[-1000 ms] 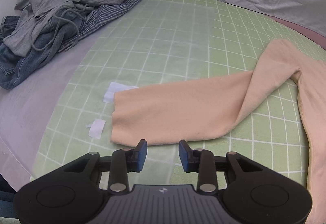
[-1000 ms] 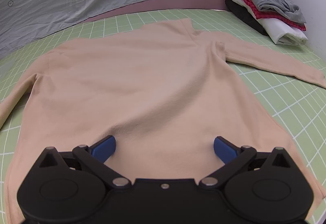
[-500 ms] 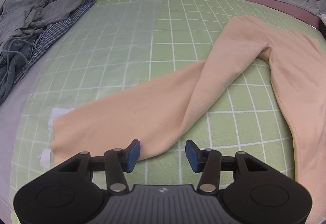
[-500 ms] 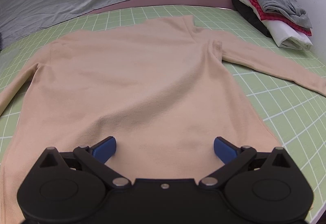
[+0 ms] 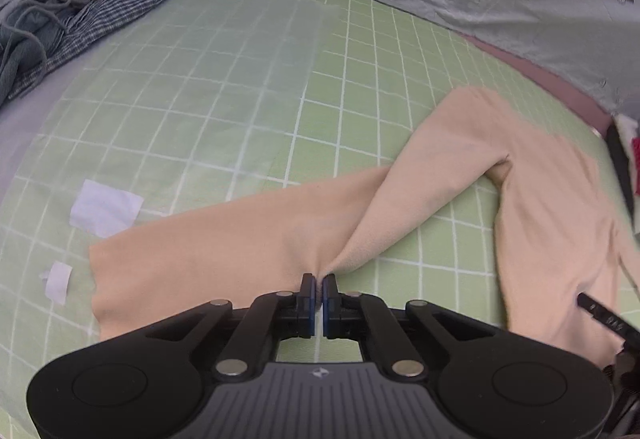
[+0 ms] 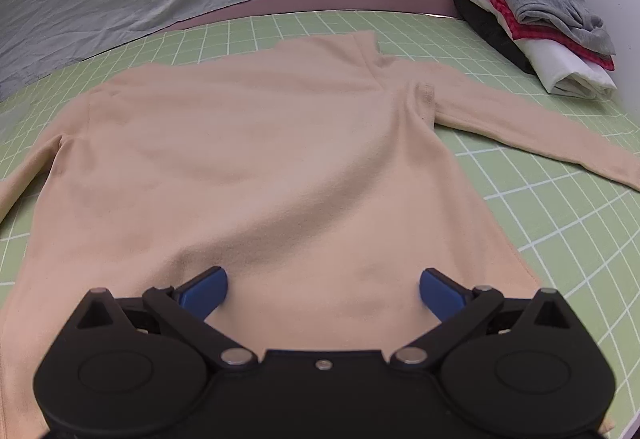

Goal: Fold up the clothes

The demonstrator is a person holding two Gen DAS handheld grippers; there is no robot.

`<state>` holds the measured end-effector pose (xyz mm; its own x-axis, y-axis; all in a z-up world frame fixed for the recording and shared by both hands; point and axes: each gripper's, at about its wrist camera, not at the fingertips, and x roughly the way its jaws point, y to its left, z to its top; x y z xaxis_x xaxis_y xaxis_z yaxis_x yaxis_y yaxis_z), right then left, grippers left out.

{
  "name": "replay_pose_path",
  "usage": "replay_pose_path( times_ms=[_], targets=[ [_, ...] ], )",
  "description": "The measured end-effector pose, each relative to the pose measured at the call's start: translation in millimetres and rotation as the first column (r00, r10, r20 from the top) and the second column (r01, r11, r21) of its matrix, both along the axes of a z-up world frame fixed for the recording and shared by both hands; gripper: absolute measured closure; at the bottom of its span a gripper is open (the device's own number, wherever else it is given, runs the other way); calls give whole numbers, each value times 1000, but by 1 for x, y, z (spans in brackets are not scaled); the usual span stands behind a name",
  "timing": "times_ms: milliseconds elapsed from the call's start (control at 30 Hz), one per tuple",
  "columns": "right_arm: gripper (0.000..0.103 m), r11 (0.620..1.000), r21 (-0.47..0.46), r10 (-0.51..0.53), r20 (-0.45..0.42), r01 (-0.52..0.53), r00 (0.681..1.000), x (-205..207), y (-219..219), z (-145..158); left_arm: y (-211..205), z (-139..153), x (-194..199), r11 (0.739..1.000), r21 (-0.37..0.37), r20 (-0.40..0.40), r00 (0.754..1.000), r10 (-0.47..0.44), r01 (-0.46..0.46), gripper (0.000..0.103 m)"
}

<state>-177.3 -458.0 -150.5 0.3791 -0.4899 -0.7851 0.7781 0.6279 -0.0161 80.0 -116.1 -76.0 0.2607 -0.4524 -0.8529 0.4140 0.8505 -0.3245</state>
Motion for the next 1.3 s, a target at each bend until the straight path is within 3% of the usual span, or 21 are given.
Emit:
replay_pose_path(
  times_ms=[100,200,333,467,567,667,733,767,933,1167,1300],
  targets=[
    [0,1000,1,-12,5,12,1000,-1,1,0,23,19,25,988,-129,-46,996,74,-79,100],
    [0,1000,1,-27,4,27,1000,0,2,0,31,27,58,983,-137,-2,992,124,-123,101],
    [0,999,0,-44,1,44,999,2,3,0,14,21,102,996,7,111,990,89,-90,103],
    [0,999,-2,-54,-10,54,999,4,3,0,-6,7,139,991,125,181,983,28,-51,103],
    [0,998,-6,-62,-15,62,998,5,3,0,-7,-3,151,986,149,189,981,41,-70,102],
    [0,997,-11,-71,-21,70,997,6,4,0,11,-1,152,988,76,183,976,116,-132,94],
    [0,997,-14,-76,-24,76,997,7,4,0,27,2,148,982,47,186,967,172,-184,73],
    [0,997,-16,-79,-26,79,997,8,4,0,35,3,145,977,37,189,961,201,-211,70],
    [0,996,-19,-85,-28,84,996,8,4,0,74,-5,111,942,50,163,933,322,-333,45],
    [0,997,-14,-80,-18,80,997,6,2,0,91,-28,67,880,83,111,882,458,-467,31],
    [0,997,-11,-76,-6,76,997,4,3,0,83,-34,55,882,108,129,886,445,-458,31]
  ],
)
